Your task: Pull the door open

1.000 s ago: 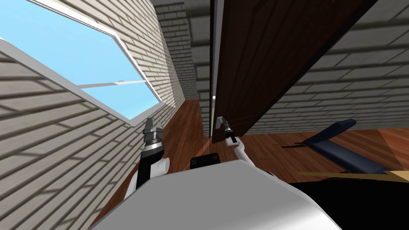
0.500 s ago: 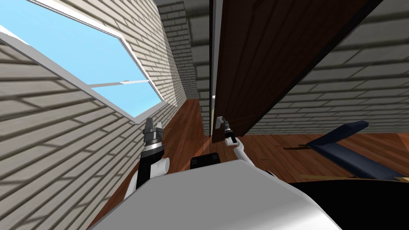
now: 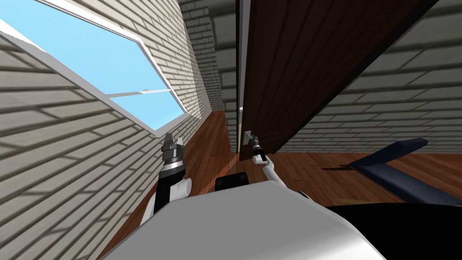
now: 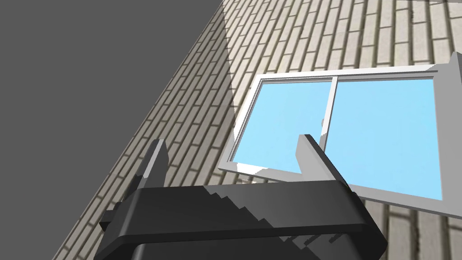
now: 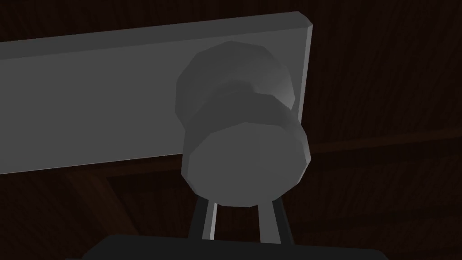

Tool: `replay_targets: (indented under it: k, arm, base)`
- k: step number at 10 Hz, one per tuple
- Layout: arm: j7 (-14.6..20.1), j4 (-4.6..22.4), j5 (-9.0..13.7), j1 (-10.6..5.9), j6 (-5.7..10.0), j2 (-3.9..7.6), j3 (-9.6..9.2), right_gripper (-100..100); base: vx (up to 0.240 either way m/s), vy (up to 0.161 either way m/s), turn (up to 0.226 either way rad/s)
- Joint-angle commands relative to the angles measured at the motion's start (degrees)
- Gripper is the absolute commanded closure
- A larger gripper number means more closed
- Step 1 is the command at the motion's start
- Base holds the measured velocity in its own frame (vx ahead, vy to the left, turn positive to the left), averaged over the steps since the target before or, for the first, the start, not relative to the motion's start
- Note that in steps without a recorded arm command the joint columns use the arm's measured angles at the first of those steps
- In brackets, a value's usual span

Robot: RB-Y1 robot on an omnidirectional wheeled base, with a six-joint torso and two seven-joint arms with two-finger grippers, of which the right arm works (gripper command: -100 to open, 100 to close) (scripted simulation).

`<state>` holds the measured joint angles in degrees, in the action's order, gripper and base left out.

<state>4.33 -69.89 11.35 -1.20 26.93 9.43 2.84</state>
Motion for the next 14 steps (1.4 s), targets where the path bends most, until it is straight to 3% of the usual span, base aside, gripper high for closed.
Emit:
replay_targets:
  k: [1,2,3,4,6,7,10,11,12,13,14]
  arm:
    - [1.41,-0.65,1.08,-0.78,0.96,-0.6,-1.85,100]
    - [3.27,-0.63,3.65,-0.9,0.9,-0.58,-2.49,100]
    - [3.27,-0.63,3.65,-0.9,0.9,-0.58,-2.49,100]
    - [5.13,-0.62,6.22,-1.02,0.85,-0.56,-3.12,100]
    - [5.13,-0.62,6.22,-1.02,0.85,-0.56,-3.12,100]
    - [6.95,-0.6,8.72,-1.14,0.79,-0.54,-3.74,100]
    - [6.95,-0.6,8.72,-1.14,0.79,-0.54,-3.74,100]
    - [8.76,-0.58,11.22,-1.26,0.73,-0.52,-4.36,100]
    - [8.76,-0.58,11.22,-1.26,0.73,-0.52,-4.36,100]
    - [10.57,-0.56,13.71,-1.38,0.68,-0.5,-4.98,100]
    - [10.57,-0.56,13.71,-1.38,0.68,-0.5,-4.98,100]
  base:
    - [-0.035,-0.048,0.038]
    - [-0.052,-0.038,0.101]
    - [-0.047,-0.028,0.082]
    - [-0.057,-0.037,0.069]
    - [-0.031,-0.024,0.037]
    - [-0.038,-0.022,0.057]
    - [-0.018,-0.019,0.025]
    - [-0.027,-0.025,0.03]
    - [-0.037,-0.035,0.061]
    - [-0.053,-0.034,0.106]
    - [-0.039,-0.021,0.046]
